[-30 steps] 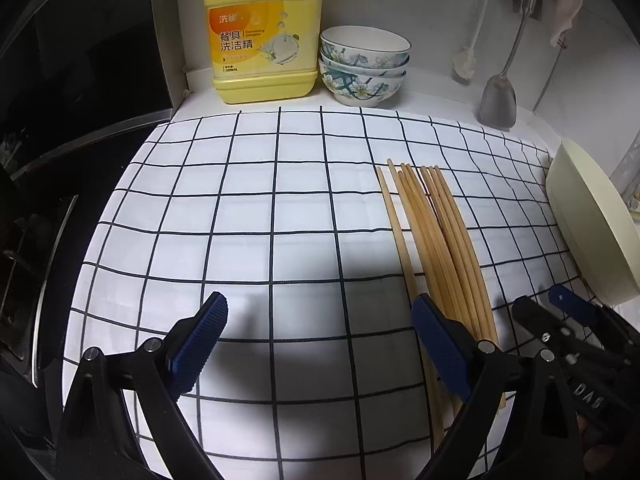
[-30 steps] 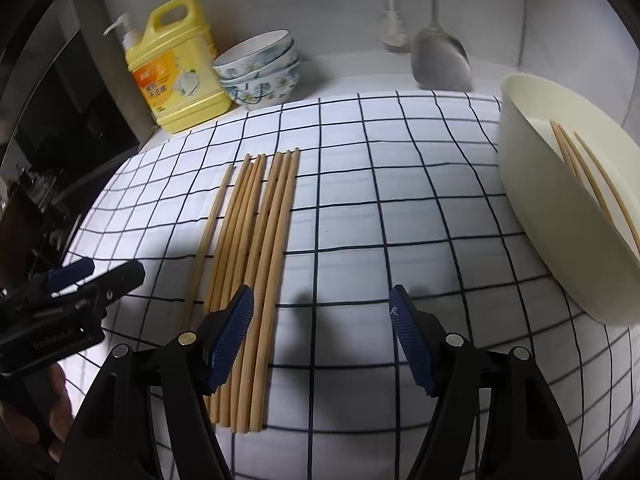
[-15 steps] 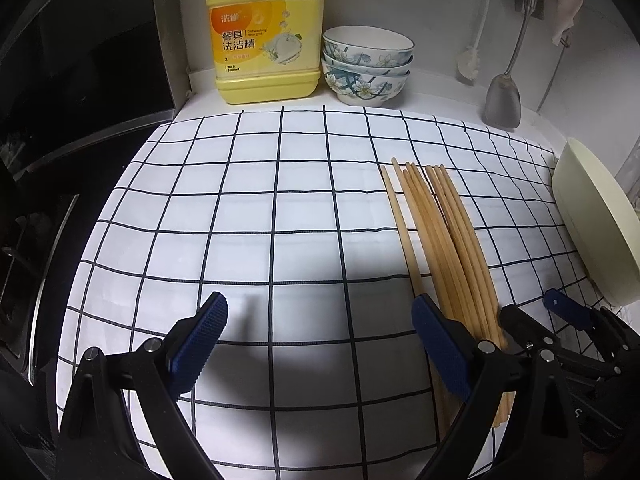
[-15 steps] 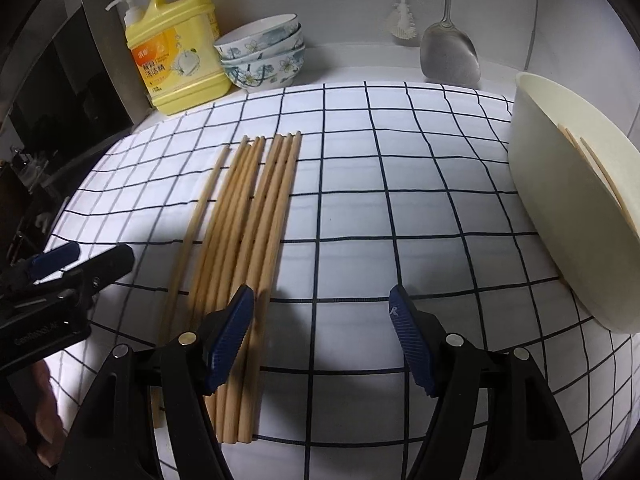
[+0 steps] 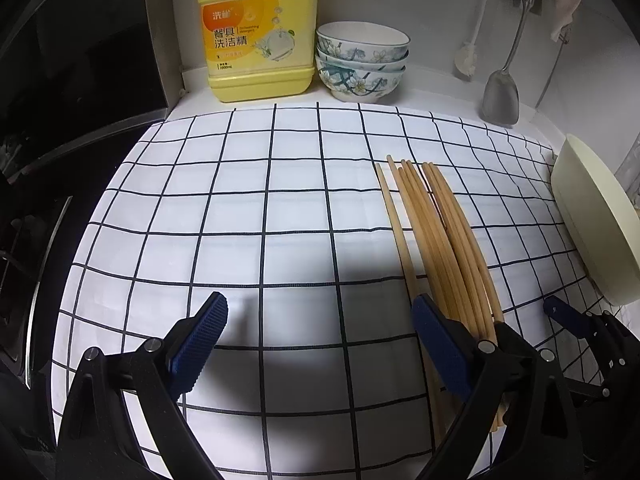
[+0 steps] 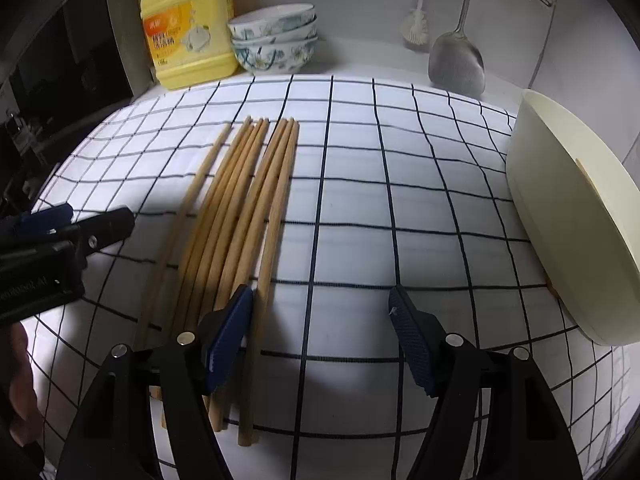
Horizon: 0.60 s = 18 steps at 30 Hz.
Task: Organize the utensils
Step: 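Move the right tool back over the chopsticks and grasp one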
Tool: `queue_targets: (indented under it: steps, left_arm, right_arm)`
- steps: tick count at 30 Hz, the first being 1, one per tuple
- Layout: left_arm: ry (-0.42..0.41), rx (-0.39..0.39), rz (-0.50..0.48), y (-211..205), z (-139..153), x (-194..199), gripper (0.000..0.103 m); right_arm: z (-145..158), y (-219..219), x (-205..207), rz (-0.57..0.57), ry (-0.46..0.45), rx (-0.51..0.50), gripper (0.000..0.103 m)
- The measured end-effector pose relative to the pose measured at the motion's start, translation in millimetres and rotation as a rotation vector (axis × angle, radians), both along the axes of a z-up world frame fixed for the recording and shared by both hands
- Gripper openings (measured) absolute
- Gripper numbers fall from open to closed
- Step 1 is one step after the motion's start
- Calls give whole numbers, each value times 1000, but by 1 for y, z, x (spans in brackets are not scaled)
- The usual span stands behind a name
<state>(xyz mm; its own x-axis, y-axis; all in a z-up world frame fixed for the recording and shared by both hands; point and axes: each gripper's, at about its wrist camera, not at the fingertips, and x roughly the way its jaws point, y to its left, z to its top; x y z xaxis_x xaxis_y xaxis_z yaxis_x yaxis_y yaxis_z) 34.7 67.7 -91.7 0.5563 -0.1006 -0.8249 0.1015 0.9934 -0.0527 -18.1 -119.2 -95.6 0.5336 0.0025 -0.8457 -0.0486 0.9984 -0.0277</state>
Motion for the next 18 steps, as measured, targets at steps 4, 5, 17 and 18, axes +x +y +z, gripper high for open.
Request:
queue_targets:
  steps: [4,5,17,18]
  left_arm:
    - [13,-5,-5,-3,-4,2,92]
    - [13,-4,-8,-4,-4,2,92]
    - [12,42,-24,-22,-12,9,92]
    - [15,48,-20,-22,-14,10,92]
  right_arm:
    - [0,-4,5,0,-7,-4,67]
    - [0,-7,6,-4,-8,-7,67]
    - [1,-34,10,-38,-8,-20,67]
    - [1,-36,10,-37,-7,-15,67]
